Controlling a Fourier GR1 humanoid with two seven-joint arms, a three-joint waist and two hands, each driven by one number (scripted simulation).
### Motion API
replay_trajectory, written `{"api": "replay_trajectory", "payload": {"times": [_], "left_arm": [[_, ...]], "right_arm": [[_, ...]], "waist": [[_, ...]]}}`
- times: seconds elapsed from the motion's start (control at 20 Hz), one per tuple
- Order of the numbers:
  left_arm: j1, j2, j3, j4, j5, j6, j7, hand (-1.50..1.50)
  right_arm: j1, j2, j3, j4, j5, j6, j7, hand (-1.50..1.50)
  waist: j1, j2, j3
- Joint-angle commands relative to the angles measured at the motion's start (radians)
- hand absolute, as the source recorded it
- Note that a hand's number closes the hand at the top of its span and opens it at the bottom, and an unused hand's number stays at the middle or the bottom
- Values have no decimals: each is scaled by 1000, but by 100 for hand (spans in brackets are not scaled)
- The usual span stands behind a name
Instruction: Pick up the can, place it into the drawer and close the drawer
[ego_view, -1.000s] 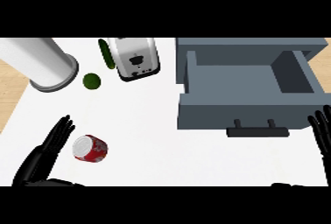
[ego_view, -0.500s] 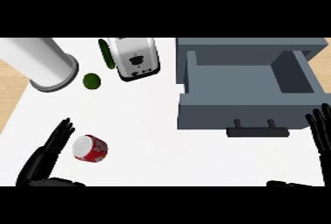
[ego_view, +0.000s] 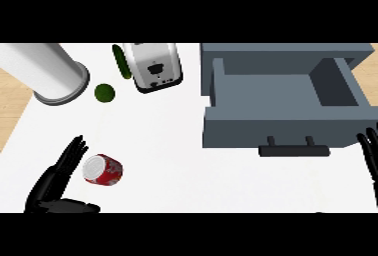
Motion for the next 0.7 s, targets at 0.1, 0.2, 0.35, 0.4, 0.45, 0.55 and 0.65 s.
{"api": "replay_trajectory", "payload": {"times": [0.1,0.2,0.35,0.4,0.45,0.55,0.65], "left_arm": [[-89,19,1,166,-22,4,-86,-150],[-89,-35,-22,95,-14,49,2,-150],[-136,26,6,162,-5,25,-20,-150],[-73,4,-11,118,0,22,-33,-150],[-90,-39,-26,140,-27,82,-52,-150],[-200,17,-1,335,-49,66,-142,-150],[-197,10,-11,343,-45,60,-158,-150]], "right_arm": [[23,15,9,-76,-6,4,47,-150],[15,18,29,-80,26,-7,74,-150],[-20,27,28,-61,26,-28,72,-150],[-1,0,-10,-40,-6,16,40,-150],[100,29,73,-81,14,-22,-9,-150],[22,13,-1,-30,-5,11,12,-150],[6,16,10,-66,0,-2,51,-150]], "waist": [[-2,0,0],[-1,0,0],[0,0,0],[1,0,0],[-2,-1,0],[-5,1,0],[-3,1,0]]}}
